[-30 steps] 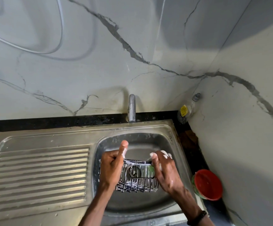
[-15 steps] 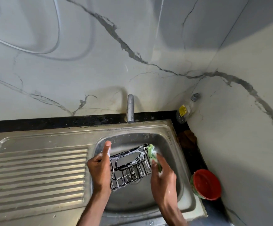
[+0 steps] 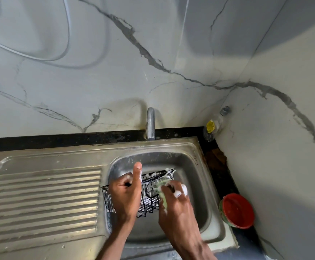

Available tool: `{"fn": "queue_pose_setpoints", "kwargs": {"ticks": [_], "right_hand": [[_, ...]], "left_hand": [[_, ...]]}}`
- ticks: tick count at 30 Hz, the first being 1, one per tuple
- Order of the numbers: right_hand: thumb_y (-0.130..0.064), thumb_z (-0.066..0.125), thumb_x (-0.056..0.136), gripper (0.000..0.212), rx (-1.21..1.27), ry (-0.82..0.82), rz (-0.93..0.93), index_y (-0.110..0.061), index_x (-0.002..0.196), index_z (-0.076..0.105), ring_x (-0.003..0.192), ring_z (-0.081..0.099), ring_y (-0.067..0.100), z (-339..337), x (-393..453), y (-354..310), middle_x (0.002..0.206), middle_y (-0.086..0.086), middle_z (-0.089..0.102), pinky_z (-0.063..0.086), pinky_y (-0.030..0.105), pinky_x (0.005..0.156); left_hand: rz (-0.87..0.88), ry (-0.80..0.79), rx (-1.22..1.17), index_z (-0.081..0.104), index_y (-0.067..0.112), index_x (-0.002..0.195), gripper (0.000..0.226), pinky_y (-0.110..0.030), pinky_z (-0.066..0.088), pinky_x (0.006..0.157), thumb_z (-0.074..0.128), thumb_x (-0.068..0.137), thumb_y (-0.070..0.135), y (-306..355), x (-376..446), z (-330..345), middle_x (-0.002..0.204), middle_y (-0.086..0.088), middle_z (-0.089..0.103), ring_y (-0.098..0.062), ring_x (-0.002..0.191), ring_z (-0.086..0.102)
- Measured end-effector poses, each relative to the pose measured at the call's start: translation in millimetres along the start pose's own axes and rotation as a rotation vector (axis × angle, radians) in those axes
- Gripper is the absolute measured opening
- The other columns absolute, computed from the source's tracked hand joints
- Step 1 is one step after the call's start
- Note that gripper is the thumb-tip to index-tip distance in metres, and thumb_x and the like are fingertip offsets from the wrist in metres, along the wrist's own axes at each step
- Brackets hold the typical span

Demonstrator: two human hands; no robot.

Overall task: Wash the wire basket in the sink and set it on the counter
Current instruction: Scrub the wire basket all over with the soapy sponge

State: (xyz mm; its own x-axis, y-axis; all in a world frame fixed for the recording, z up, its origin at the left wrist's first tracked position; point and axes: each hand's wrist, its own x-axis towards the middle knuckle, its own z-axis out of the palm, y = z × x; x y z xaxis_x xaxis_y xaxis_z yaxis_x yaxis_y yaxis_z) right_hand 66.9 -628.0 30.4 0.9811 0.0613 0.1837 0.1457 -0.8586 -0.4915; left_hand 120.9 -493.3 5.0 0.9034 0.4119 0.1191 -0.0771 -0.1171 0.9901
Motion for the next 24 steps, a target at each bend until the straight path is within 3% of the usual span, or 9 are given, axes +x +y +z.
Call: {"fn": "queue_pose_setpoints", "kwargs": {"ticks": [3,6,10,13,15,16,19,21,24], "right_hand": [[-0.005,0.058,0.079,0.03,0.164,-0.043,0.039,-0.024,0.096,0.073,0.088,0.064,0.013,-7.5,5.6,-17.3,0.101,-0.002,0.066,0.055,0.028,0.075],[-0.023,0.067,0.085,0.009,0.4,-0.104,0.299,-0.024,0.089,0.076,0.077,0.069,0.006,-17.4,14.7,-26.2,0.084,-0.008,0.074,0.056,0.024,0.072],[-0.002,0.072,0.089,0.026,1.26,-0.085,0.755,-0.012,0.113,0.073,0.094,0.076,0.029,-33.2,23.7,-0.4,0.102,0.007,0.079,0.061,0.042,0.078],[-0.008,0.064,0.096,0.032,1.034,0.031,0.683,-0.031,0.118,0.069,0.1,0.074,0.024,-38.6,24.3,37.2,0.116,-0.002,0.074,0.062,0.05,0.083],[-0.023,0.068,0.096,0.02,0.822,0.041,0.624,-0.037,0.11,0.072,0.093,0.075,0.02,-38.7,26.9,48.7,0.107,-0.003,0.076,0.061,0.054,0.082],[-0.033,0.072,0.093,0.015,0.801,0.011,0.608,-0.035,0.108,0.073,0.087,0.075,0.016,-37.2,27.2,48.2,0.099,-0.004,0.078,0.062,0.05,0.081],[-0.059,0.08,0.074,0.038,0.737,-0.123,0.6,-0.034,0.101,0.07,0.079,0.072,0.006,-31.0,23.9,41.5,0.086,-0.005,0.077,0.053,0.016,0.068],[-0.067,0.083,0.066,0.052,0.775,-0.156,0.596,-0.031,0.102,0.072,0.075,0.068,0.006,-28.0,21.1,45.1,0.084,-0.007,0.073,0.049,0.014,0.068],[-0.075,0.081,0.063,0.062,0.845,-0.283,0.529,-0.026,0.101,0.078,0.063,0.056,0.01,-28.1,17.9,53.0,0.068,-0.003,0.066,0.045,0.032,0.069]], "left_hand": [[0.022,0.001,0.037,0.039,0.014,0.046,0.064,-0.026,0.028,0.04,0.065,0.093,0.049,7.1,-6.8,3.3,0.038,-0.003,0.036,-0.017,0.034,0.031],[-0.012,0.01,0.023,0.038,0.019,0.046,0.063,-0.029,0.026,0.041,0.071,0.096,0.04,10.7,-7.8,2.9,0.038,0.001,0.033,-0.014,0.037,0.028],[-0.166,-0.012,-0.091,0.038,0.009,0.047,0.061,-0.026,0.026,0.049,0.072,0.092,0.033,5.8,5.4,-6.4,0.04,0.008,0.028,-0.012,0.04,0.023],[-0.276,-0.023,-0.163,0.036,0.016,0.048,0.061,-0.03,0.036,0.06,0.076,0.086,0.042,2.4,15.2,-15.4,0.043,0.007,0.026,-0.015,0.044,0.021],[-0.36,-0.011,-0.21,0.038,0.021,0.049,0.065,-0.034,0.043,0.068,0.082,0.079,0.057,-3.0,22.2,-22.3,0.05,-0.002,0.028,-0.018,0.052,0.027],[-0.415,-0.013,-0.243,0.043,0.021,0.051,0.064,-0.038,0.046,0.071,0.084,0.073,0.066,-9.5,25.5,-24.3,0.057,-0.005,0.035,-0.024,0.058,0.033],[-0.588,-0.07,-0.392,0.074,0.016,0.077,0.062,-0.055,0.05,0.077,0.088,0.058,0.073,-16.1,33.7,-31.4,0.085,-0.018,0.059,-0.034,0.075,0.051],[-0.619,-0.087,-0.482,0.082,0.019,0.092,0.061,-0.046,0.054,0.07,0.09,0.058,0.069,-20.7,35.5,-37.8,0.088,-0.01,0.072,-0.028,0.069,0.059],[-0.626,-0.117,-0.619,0.084,0.029,0.086,0.029,-0.035,0.06,0.057,0.089,0.069,0.052,-14.7,37.3,-49.1,0.077,-0.001,0.076,-0.018,0.055,0.069]]}}
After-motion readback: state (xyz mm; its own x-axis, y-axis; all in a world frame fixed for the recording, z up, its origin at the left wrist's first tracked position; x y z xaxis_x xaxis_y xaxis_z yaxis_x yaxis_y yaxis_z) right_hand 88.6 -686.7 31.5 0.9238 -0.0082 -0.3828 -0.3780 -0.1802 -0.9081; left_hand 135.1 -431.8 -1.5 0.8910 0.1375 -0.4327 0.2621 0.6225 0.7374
